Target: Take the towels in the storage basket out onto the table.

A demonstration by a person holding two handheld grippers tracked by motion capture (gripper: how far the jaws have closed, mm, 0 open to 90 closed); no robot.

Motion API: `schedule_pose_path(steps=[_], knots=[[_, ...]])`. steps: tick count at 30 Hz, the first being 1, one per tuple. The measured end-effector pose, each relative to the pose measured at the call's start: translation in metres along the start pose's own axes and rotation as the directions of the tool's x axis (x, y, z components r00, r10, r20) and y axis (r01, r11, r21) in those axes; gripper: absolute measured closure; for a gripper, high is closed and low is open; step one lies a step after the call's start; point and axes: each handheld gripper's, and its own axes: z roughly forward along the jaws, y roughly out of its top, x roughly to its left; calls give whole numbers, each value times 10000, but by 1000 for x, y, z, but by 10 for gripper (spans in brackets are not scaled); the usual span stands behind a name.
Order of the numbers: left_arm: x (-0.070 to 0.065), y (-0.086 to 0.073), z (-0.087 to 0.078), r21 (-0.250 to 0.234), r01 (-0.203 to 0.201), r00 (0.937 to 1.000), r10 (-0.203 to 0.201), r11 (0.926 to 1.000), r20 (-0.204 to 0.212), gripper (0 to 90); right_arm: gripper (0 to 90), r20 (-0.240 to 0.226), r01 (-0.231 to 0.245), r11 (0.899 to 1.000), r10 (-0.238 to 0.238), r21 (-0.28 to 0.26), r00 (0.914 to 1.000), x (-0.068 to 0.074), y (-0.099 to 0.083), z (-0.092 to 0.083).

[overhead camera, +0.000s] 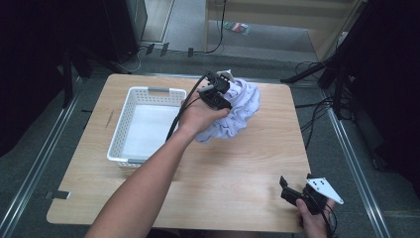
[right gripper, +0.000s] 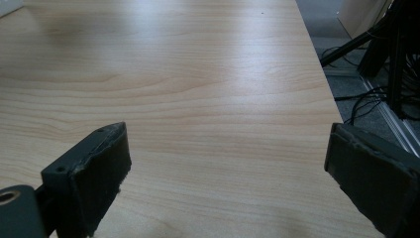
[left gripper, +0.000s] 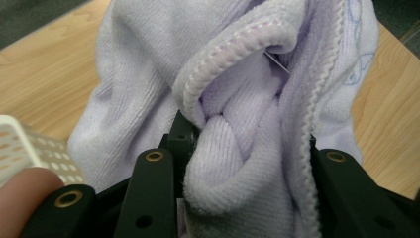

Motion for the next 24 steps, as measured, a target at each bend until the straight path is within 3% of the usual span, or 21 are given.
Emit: schedule_pose_path(steps=[14, 24], knots=[[-8, -27, 60, 581, 500, 9980, -522, 9971, 370, 597, 43, -7, 0, 10000, 0, -14, 10000, 0, 0, 0], [-18, -40, 85, 948, 512, 9980, -543, 9942, 312, 575, 43, -10, 10, 10000, -10, -11, 10000, 0, 0, 0]])
